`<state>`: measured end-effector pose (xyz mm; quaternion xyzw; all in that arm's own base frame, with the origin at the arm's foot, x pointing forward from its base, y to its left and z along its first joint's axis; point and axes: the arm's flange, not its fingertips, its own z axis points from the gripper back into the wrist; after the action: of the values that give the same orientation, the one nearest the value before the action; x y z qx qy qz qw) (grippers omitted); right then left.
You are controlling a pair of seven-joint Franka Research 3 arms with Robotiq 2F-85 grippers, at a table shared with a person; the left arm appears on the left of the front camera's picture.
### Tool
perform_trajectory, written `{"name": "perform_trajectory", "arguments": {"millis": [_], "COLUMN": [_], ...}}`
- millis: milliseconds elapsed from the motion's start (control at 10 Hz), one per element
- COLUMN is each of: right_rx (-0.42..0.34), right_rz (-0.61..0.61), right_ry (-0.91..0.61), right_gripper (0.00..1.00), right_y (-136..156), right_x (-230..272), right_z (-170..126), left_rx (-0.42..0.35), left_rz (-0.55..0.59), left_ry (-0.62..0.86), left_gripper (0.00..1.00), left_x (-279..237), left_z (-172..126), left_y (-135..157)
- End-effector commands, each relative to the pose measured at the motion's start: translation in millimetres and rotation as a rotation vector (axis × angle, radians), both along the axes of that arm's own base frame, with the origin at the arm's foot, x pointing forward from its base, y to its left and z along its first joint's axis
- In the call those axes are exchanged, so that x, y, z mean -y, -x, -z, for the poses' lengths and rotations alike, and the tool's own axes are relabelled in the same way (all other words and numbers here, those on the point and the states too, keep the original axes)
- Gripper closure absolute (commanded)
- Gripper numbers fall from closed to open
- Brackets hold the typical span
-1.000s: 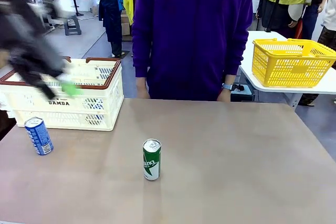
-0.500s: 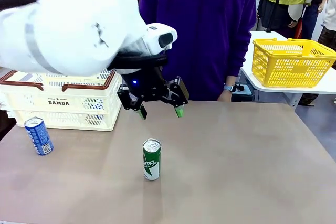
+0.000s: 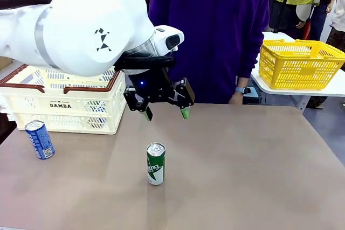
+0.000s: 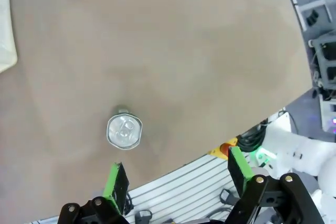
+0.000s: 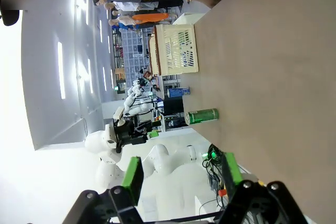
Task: Place the drinks into the Shopping basket.
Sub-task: Pick up one drink and place it into the Shopping basket.
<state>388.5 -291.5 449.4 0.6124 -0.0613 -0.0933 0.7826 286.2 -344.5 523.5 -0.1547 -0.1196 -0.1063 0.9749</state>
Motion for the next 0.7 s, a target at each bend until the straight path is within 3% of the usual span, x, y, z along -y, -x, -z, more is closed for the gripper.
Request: {"name": "perform_trajectory", "arguments": {"millis": [0, 200, 600], "right_rx": [0.019, 0.019, 0.019], "right_rz": [-0.005, -0.005, -0.005], "right_ry": [0.015, 0.015, 0.015], "right_gripper": [0.2, 0.2, 0.2], "right_y": [1.5, 1.5, 1.5], "right_x": [-0.1, -0.1, -0.1], "right_z": [-0.1, -0.1, -0.1], "left_rx": [-0.068, -0.127, -0.175], "left_rz": [0.016, -0.026, -0.15], "left_ry": [-0.071, -0.127, -0.212], "left_gripper": [0.0, 0.0, 0.0], "left_x": [-0.3, 7.3, 7.8], "left_z": [22.1, 63.7, 105.3], "left_y": [-8.1, -21.8, -40.8]}}
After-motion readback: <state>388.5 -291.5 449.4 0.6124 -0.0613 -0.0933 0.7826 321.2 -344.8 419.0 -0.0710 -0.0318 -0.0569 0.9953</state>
